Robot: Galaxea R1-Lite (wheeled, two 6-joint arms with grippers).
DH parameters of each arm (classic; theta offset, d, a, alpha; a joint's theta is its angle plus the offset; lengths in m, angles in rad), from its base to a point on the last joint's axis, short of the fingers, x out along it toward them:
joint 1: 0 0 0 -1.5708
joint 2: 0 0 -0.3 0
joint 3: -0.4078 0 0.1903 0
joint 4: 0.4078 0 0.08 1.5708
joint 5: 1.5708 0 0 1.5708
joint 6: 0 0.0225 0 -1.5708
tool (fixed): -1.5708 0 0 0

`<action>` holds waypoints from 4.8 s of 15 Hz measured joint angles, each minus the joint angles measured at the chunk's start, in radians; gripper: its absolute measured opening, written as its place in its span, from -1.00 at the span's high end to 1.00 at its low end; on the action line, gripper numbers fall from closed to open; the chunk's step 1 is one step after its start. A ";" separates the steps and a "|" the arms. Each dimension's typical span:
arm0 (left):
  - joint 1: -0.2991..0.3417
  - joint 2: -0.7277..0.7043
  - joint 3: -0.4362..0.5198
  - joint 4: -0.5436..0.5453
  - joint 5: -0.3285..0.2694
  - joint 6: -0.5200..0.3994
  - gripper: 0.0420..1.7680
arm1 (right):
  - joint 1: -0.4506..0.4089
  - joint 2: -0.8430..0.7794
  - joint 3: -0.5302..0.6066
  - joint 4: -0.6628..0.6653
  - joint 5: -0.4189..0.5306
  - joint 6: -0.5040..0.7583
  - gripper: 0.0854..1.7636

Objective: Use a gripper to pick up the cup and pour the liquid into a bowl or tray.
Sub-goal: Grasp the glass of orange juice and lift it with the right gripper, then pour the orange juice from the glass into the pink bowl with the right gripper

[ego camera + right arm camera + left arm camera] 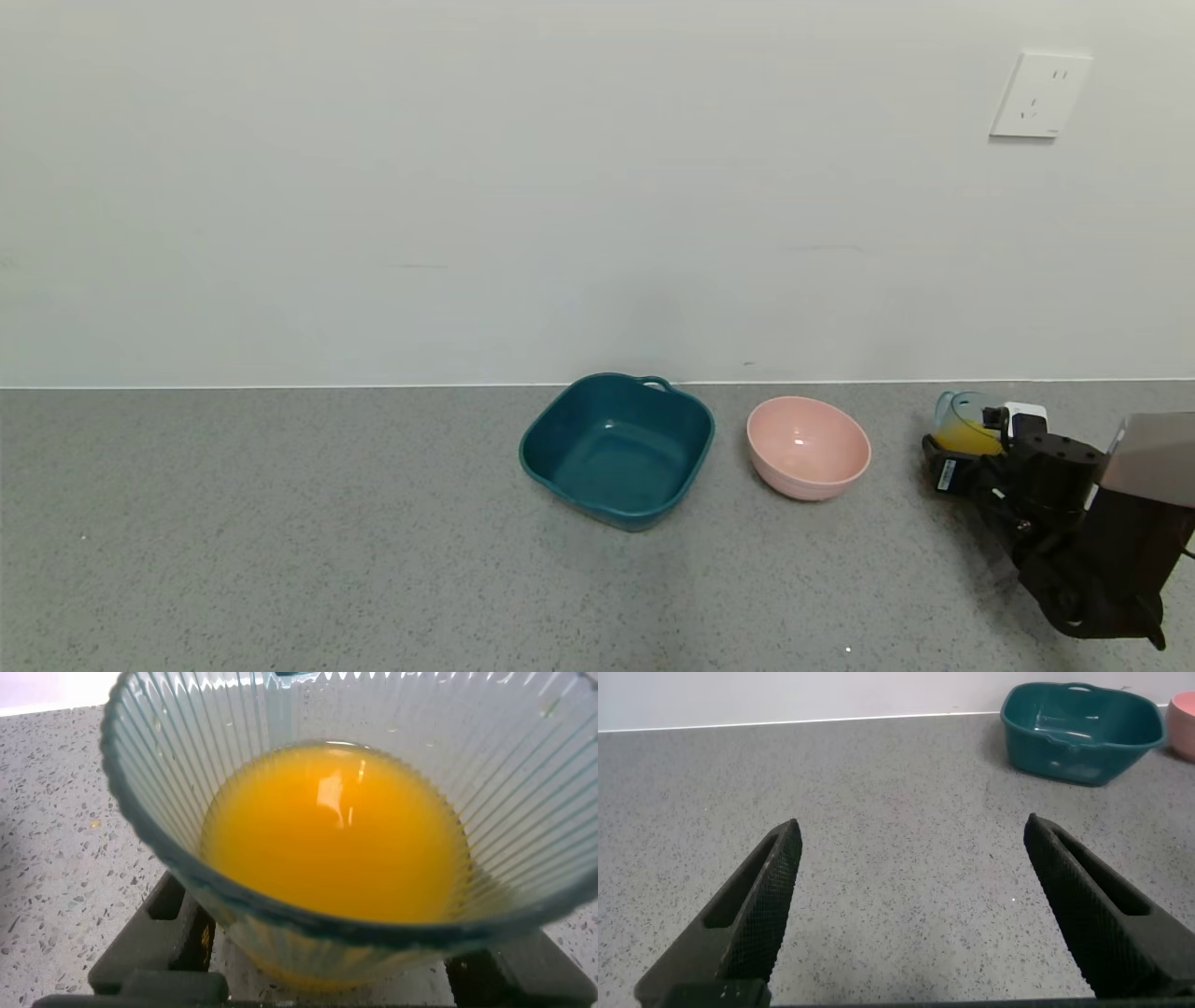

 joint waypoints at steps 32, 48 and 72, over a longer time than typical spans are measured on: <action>0.000 0.000 0.000 0.000 0.000 0.000 -0.94 | 0.053 -0.245 0.017 0.144 0.034 -0.259 -0.50; 0.000 0.000 0.000 0.000 0.000 0.000 -0.94 | 0.116 -0.256 0.056 0.140 0.108 -0.566 -0.50; 0.000 0.000 0.000 0.000 0.000 0.000 -0.94 | 0.152 -0.251 0.005 0.149 0.103 -1.000 -0.50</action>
